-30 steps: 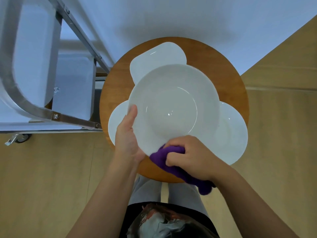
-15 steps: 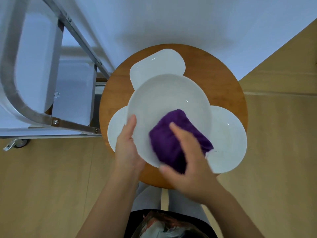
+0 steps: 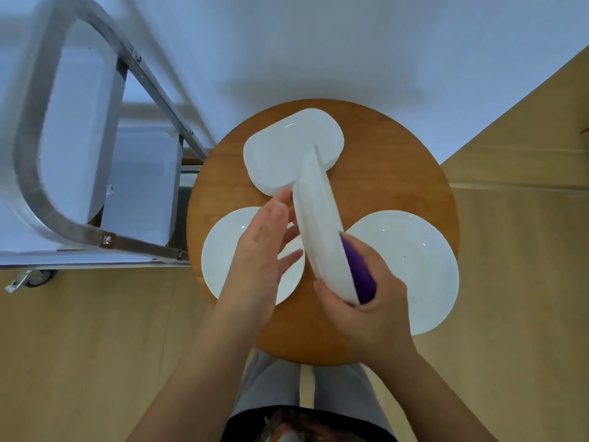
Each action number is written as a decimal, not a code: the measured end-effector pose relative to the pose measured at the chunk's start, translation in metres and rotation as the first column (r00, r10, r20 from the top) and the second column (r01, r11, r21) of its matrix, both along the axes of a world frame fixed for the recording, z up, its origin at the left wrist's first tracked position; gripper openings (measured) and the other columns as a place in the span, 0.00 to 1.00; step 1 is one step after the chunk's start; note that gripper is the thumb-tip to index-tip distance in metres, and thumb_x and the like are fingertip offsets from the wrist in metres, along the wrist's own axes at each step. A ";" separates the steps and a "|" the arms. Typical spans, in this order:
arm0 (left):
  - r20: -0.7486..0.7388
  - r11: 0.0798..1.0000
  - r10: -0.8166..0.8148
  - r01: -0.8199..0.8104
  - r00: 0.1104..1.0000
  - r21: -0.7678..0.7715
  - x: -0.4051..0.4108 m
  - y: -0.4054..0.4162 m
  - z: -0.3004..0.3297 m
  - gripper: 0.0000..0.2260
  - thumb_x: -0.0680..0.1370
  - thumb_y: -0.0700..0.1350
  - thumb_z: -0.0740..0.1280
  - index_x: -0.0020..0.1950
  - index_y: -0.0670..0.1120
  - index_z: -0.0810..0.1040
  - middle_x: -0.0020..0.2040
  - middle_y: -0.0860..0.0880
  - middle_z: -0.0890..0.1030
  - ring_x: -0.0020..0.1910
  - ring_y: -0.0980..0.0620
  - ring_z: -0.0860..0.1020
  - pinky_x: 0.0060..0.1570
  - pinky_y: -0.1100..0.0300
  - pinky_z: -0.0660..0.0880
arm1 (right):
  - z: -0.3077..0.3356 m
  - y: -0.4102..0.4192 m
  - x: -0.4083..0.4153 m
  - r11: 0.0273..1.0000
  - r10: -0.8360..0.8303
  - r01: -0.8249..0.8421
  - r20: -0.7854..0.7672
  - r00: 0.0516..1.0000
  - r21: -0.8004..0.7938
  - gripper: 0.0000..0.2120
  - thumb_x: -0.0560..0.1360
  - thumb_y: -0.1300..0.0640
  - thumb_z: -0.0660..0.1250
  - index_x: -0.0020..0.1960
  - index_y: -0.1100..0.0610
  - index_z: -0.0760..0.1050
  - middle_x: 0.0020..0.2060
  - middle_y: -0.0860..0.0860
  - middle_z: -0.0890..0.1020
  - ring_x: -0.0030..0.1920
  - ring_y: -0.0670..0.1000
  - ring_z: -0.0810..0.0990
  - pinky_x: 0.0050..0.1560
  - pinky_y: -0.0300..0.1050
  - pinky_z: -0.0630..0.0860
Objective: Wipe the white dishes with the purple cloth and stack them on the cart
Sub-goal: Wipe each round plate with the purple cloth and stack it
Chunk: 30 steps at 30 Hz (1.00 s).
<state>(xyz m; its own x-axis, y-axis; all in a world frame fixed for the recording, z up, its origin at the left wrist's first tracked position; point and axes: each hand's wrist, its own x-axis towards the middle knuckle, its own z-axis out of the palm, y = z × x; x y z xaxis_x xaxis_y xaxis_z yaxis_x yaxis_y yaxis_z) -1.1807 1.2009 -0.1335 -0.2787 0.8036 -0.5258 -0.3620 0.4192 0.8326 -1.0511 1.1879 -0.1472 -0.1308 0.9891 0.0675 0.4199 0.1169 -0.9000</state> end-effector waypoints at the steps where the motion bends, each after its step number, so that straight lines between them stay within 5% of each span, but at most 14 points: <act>1: -0.066 1.000 0.001 -0.003 0.998 -0.029 -0.004 -0.001 -0.007 0.31 0.57 0.74 0.63 0.57 0.65 0.73 0.59 0.60 0.79 0.60 0.54 0.78 0.57 0.53 0.76 | 0.005 0.002 -0.001 0.995 -0.045 0.038 -0.078 0.996 -0.090 0.26 0.62 0.51 0.75 0.54 0.31 0.69 0.47 0.23 0.75 0.53 0.25 0.70 0.37 0.15 0.64; 4: -0.265 0.951 0.091 -0.163 0.960 -0.264 -0.018 -0.005 -0.042 0.30 0.67 0.72 0.60 0.66 0.63 0.66 0.69 0.55 0.70 0.67 0.50 0.69 0.64 0.48 0.67 | 0.008 0.009 0.004 0.944 -0.153 0.060 -0.268 0.951 -0.325 0.32 0.58 0.52 0.81 0.46 0.22 0.69 0.44 0.23 0.75 0.50 0.25 0.72 0.32 0.22 0.69; 5: -0.181 0.904 0.174 -0.230 0.968 -0.361 -0.022 -0.007 -0.051 0.32 0.68 0.70 0.61 0.70 0.59 0.65 0.69 0.52 0.70 0.68 0.47 0.68 0.64 0.45 0.67 | 0.006 0.012 0.006 0.919 -0.181 0.023 -0.369 0.912 -0.394 0.32 0.57 0.54 0.81 0.45 0.23 0.71 0.44 0.28 0.78 0.49 0.30 0.75 0.33 0.27 0.73; 7: 0.213 0.858 0.305 -0.171 0.928 -0.485 -0.026 -0.015 -0.067 0.40 0.65 0.69 0.64 0.72 0.51 0.66 0.67 0.46 0.73 0.65 0.43 0.72 0.61 0.39 0.71 | 0.002 0.016 0.009 0.874 -0.229 -0.085 -0.560 0.796 -0.478 0.28 0.58 0.60 0.80 0.45 0.30 0.77 0.45 0.38 0.83 0.50 0.41 0.81 0.37 0.38 0.79; 9: 0.599 0.935 0.261 -0.045 0.757 -0.351 -0.024 -0.026 -0.075 0.40 0.63 0.69 0.68 0.69 0.48 0.73 0.65 0.42 0.77 0.62 0.40 0.77 0.55 0.42 0.76 | -0.001 0.016 0.011 0.837 -0.289 -0.141 -0.647 0.706 -0.528 0.25 0.59 0.62 0.74 0.48 0.37 0.80 0.48 0.46 0.84 0.51 0.49 0.82 0.39 0.45 0.80; 12: 0.727 0.974 0.218 -0.105 0.652 -0.198 -0.023 -0.038 -0.080 0.34 0.61 0.60 0.78 0.64 0.48 0.79 0.64 0.42 0.77 0.61 0.40 0.77 0.52 0.44 0.78 | -0.004 0.016 0.019 0.793 -0.346 -0.193 -0.689 0.637 -0.577 0.25 0.56 0.62 0.75 0.48 0.42 0.82 0.48 0.49 0.85 0.48 0.51 0.84 0.38 0.45 0.80; 15: 0.695 0.964 0.265 -0.191 0.669 -0.184 -0.027 -0.042 -0.080 0.45 0.54 0.50 0.84 0.69 0.46 0.73 0.64 0.42 0.77 0.60 0.42 0.78 0.50 0.45 0.79 | -0.008 0.020 0.032 0.713 -0.407 -0.214 -0.643 0.649 -0.668 0.22 0.56 0.59 0.75 0.48 0.43 0.83 0.46 0.50 0.85 0.45 0.52 0.84 0.36 0.46 0.80; 18: 0.669 0.955 0.295 -0.217 0.683 -0.201 -0.037 -0.040 -0.073 0.50 0.51 0.46 0.85 0.71 0.45 0.70 0.64 0.41 0.77 0.59 0.41 0.79 0.46 0.44 0.80 | -0.009 0.020 0.039 0.637 -0.411 -0.175 -0.523 0.747 -0.751 0.27 0.61 0.57 0.79 0.58 0.47 0.77 0.48 0.51 0.84 0.46 0.53 0.84 0.36 0.47 0.80; 21: 0.641 0.967 0.250 -0.222 0.726 -0.125 -0.050 -0.039 -0.063 0.42 0.57 0.45 0.83 0.68 0.43 0.72 0.62 0.40 0.79 0.56 0.41 0.80 0.43 0.47 0.80 | -0.009 0.016 0.038 0.625 -0.383 -0.034 -0.345 0.857 -0.780 0.22 0.65 0.46 0.71 0.58 0.48 0.75 0.46 0.50 0.84 0.45 0.53 0.83 0.38 0.46 0.80; 23: 0.587 0.970 0.224 -0.236 0.778 -0.058 -0.058 -0.039 -0.056 0.31 0.67 0.46 0.75 0.68 0.42 0.72 0.59 0.40 0.80 0.56 0.42 0.81 0.44 0.49 0.80 | -0.008 0.015 0.039 0.657 -0.464 0.190 -0.193 0.865 -0.730 0.12 0.74 0.47 0.66 0.57 0.46 0.74 0.47 0.49 0.82 0.48 0.53 0.81 0.44 0.48 0.79; 25: 0.507 0.973 0.193 -0.232 0.840 0.015 -0.064 -0.036 -0.047 0.25 0.71 0.46 0.68 0.68 0.42 0.71 0.58 0.41 0.81 0.55 0.43 0.81 0.44 0.51 0.80 | 0.006 0.018 0.036 0.734 -0.499 0.269 -0.227 0.836 -0.624 0.11 0.77 0.52 0.63 0.55 0.37 0.74 0.49 0.43 0.81 0.50 0.49 0.80 0.47 0.49 0.79; 28: 0.270 0.983 0.098 -0.135 0.958 0.121 -0.065 -0.028 -0.027 0.24 0.69 0.45 0.71 0.64 0.45 0.75 0.57 0.43 0.82 0.54 0.43 0.81 0.43 0.53 0.80 | 0.033 0.022 0.027 0.905 -0.243 0.089 -0.333 0.911 -0.417 0.21 0.71 0.50 0.61 0.56 0.25 0.67 0.51 0.35 0.79 0.47 0.42 0.81 0.41 0.43 0.81; 30: 0.098 0.988 -0.008 -0.008 0.995 0.157 -0.059 -0.023 -0.013 0.22 0.68 0.43 0.72 0.61 0.49 0.76 0.54 0.47 0.83 0.53 0.45 0.82 0.42 0.55 0.80 | 0.044 0.024 0.014 0.932 0.035 -0.144 -0.314 0.949 -0.332 0.26 0.71 0.48 0.59 0.60 0.21 0.58 0.58 0.30 0.73 0.55 0.36 0.77 0.47 0.35 0.78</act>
